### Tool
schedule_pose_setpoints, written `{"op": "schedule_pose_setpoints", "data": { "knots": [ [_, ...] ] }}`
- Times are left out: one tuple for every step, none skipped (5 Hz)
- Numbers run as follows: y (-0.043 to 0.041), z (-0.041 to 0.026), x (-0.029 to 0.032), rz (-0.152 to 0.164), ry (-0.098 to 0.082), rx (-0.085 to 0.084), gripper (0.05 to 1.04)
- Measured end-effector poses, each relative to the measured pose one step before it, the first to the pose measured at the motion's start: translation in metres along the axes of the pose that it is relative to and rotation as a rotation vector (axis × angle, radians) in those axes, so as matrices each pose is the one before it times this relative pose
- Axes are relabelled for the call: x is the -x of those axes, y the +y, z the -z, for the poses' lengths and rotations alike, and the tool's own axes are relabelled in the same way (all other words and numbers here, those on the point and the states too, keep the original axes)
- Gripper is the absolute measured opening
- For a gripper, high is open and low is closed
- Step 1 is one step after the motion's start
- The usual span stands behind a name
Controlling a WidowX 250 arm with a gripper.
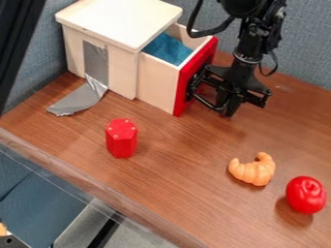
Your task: Open the drawer
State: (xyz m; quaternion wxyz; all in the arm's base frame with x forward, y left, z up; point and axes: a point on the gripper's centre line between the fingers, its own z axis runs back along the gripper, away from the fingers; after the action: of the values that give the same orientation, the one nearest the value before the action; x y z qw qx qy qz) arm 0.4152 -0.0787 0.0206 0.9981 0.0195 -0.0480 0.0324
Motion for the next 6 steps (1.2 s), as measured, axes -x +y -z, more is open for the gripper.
{"op": "schedule_pose_setpoints", "data": {
  "knots": [
    [-0.0056,-0.00838,-0.00503,-0.0369,-0.0042,0.0312,0.136],
    [-0.00414,-0.00276,-0.0014,-0.0129,0.0029,0.0229,0.136],
    [-0.00277,-0.00272,-0.00163,-0.0119,-0.0015,0.0147,0.136],
    [-0.00339,-0.00172,-0.00058,-0.0085,0.0018,0.0194,0.137],
    [-0.0013,-0.00001,0.00018,-0.0043,0.0012,0.0082,0.136],
    [-0.00186,0.00033,-0.00021,-0.0059,-0.0023,0.0122,0.136]
  ]
}}
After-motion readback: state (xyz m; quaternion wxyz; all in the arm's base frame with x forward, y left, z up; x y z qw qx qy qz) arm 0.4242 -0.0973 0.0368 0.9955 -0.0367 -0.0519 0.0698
